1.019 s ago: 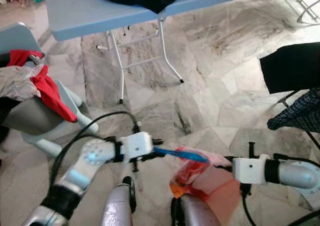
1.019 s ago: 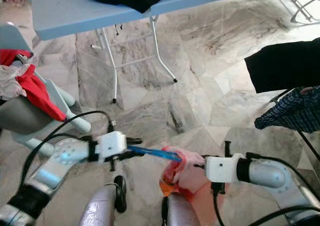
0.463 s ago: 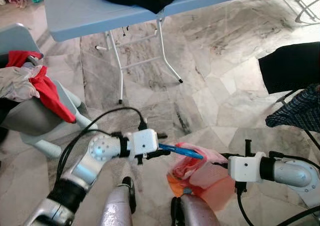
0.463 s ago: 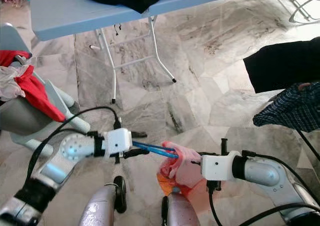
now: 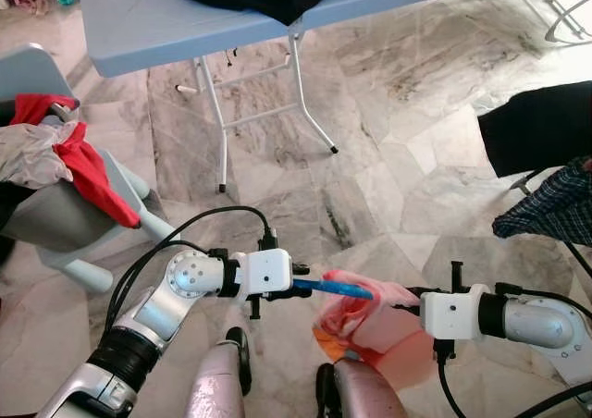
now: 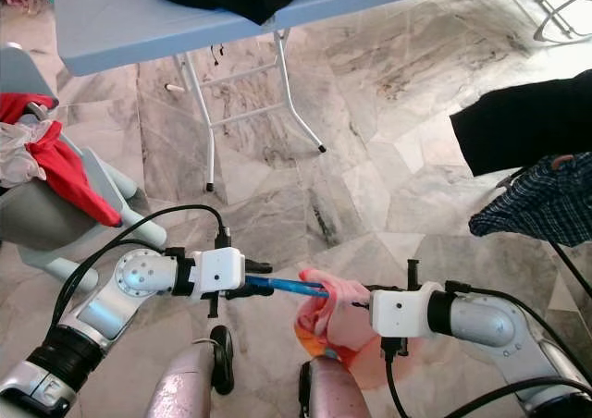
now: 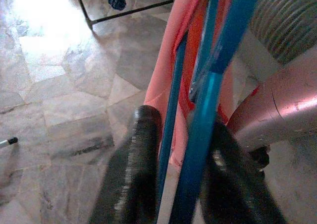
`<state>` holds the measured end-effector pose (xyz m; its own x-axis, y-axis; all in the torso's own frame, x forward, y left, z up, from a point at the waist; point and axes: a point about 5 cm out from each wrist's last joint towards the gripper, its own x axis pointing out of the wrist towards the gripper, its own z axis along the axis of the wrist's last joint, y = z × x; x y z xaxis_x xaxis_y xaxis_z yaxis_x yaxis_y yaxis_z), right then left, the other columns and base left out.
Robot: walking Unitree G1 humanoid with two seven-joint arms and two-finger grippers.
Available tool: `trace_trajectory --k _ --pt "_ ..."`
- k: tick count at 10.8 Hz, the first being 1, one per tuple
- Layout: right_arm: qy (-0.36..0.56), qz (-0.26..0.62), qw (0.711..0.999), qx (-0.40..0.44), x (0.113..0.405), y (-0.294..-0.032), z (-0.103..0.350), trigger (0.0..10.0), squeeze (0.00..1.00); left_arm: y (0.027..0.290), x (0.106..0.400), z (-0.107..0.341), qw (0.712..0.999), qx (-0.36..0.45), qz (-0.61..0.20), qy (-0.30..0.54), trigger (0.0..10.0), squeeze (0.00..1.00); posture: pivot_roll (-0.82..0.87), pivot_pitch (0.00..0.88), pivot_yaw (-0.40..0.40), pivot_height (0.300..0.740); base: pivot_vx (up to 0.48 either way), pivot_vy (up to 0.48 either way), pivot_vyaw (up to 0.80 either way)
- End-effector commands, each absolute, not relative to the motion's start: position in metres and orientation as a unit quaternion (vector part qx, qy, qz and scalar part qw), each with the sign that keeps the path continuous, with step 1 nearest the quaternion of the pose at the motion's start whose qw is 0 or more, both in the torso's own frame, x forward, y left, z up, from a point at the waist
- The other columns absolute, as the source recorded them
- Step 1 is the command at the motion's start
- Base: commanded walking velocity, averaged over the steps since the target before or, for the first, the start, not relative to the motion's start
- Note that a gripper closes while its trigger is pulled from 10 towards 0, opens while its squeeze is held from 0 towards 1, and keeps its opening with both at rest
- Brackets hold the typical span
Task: Hang hanger
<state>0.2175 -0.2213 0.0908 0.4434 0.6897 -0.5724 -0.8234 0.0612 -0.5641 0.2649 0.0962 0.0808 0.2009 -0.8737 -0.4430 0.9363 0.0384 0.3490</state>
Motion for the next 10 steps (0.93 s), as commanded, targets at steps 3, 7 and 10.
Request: trace_trajectory --k 3,7,10 --pt "0.047 0.543 0.714 -0.439 0.214 -0.211 0.092 10.0 0.0 0.102 0.26 0.068 0.709 0.299 -0.634 0.082 0.0 0.0 -0.13 0.244 -0.014 0.74 0.0 0.0 0.0" --pt "0.034 0.532 0.719 -0.446 0.22 -0.209 0.095 10.0 0.0 0.116 0.283 0.065 0.751 0.359 -0.549 0.08 0.0 0.0 -0.13 0.242 -0.016 0.74 0.0 0.0 0.0" --pt "0.02 0.523 0.721 -0.455 0.225 -0.209 0.096 10.0 0.0 0.12 0.288 0.062 0.774 0.355 -0.519 0.078 0.0 0.0 -0.13 0.242 -0.016 0.74 0.0 0.0 0.0"
